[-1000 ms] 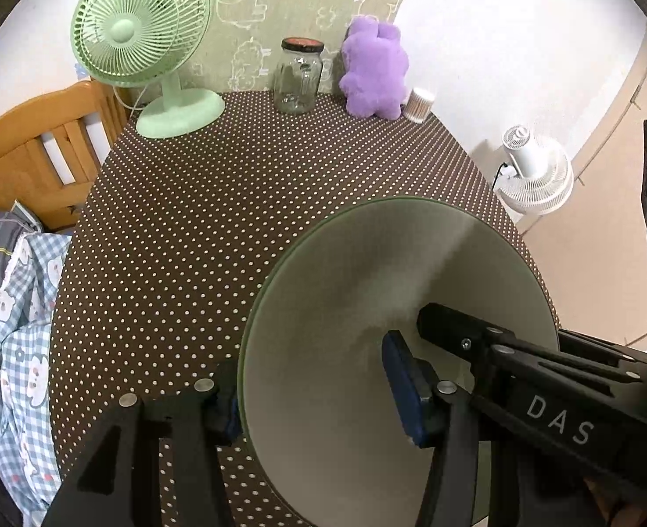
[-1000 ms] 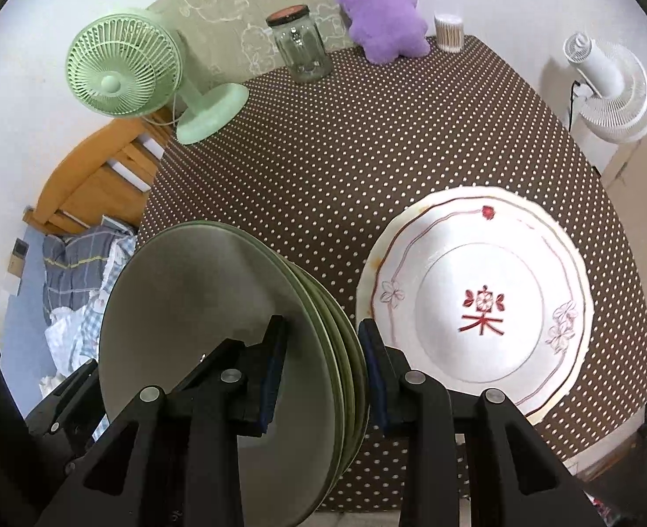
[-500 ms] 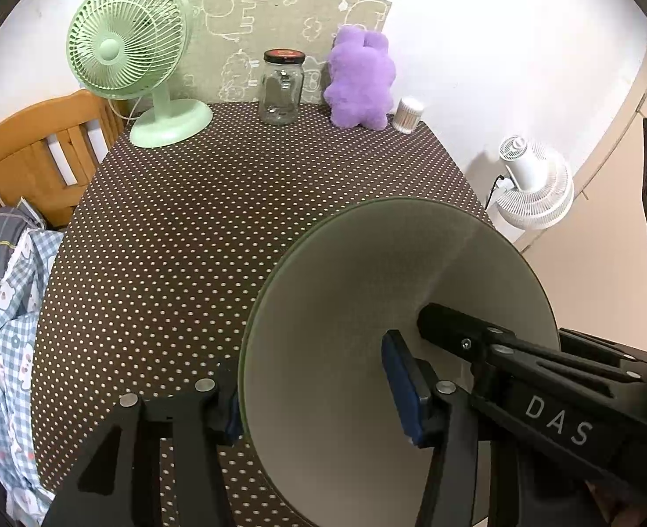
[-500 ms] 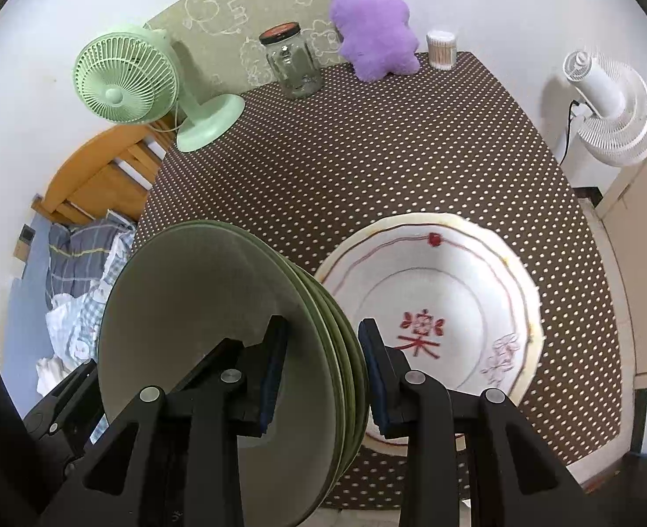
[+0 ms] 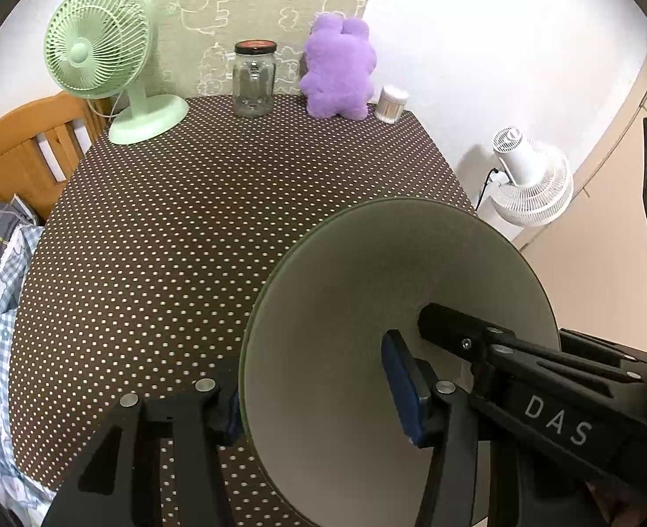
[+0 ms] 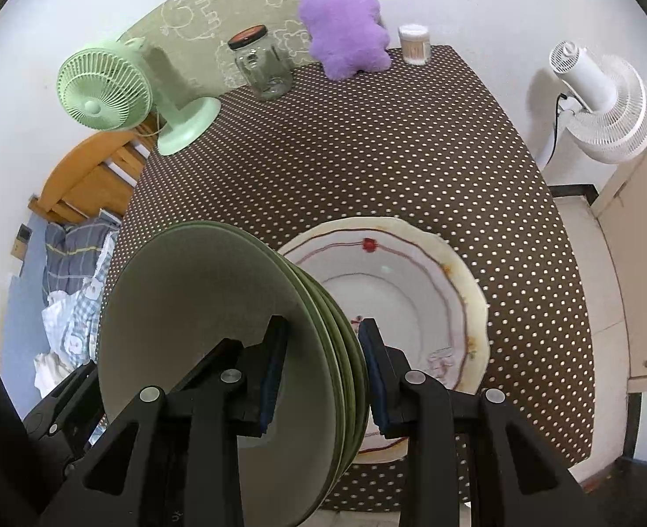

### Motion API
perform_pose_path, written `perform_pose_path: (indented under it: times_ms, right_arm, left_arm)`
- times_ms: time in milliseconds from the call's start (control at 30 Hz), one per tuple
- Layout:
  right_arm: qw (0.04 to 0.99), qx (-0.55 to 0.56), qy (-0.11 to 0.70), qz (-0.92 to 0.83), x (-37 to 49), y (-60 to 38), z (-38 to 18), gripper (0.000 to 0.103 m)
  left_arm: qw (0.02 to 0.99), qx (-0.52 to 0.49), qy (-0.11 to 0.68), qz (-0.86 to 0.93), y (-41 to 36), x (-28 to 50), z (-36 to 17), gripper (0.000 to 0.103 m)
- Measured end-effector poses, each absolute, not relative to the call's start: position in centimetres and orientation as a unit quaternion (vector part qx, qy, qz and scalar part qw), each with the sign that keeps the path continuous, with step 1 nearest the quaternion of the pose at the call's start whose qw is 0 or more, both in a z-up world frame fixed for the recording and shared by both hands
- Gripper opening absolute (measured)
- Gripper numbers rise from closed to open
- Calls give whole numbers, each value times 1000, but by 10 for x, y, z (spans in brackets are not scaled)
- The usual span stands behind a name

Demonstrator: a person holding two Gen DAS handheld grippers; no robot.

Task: Organize plates and bowls
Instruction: 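Carry the nested bowls over the plate stack with both tools, then lower the nested bowls onto the plate stack and open both tools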

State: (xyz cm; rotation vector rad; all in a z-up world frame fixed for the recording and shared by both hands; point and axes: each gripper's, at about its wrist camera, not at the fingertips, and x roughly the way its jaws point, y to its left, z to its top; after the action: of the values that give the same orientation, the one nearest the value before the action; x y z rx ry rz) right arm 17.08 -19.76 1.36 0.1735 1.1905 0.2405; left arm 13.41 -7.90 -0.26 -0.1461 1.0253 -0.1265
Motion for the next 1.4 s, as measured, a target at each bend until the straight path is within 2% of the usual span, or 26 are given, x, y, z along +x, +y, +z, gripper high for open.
perform_pose_path:
  times_ms: [933, 1267, 1400]
  right_arm:
    - [784, 73, 605, 117, 221, -234, -35, 37]
    - [789, 77, 598, 116, 224, -240, -39, 38]
    - [793, 76, 593, 118, 222, -241, -38, 38]
  left_arm:
    - [838, -94, 536, -35, -116, 181, -46, 51]
    - [850, -80, 520, -27, -123, 181, -48, 50]
    - [850, -78, 521, -20, -123, 180, -47, 53]
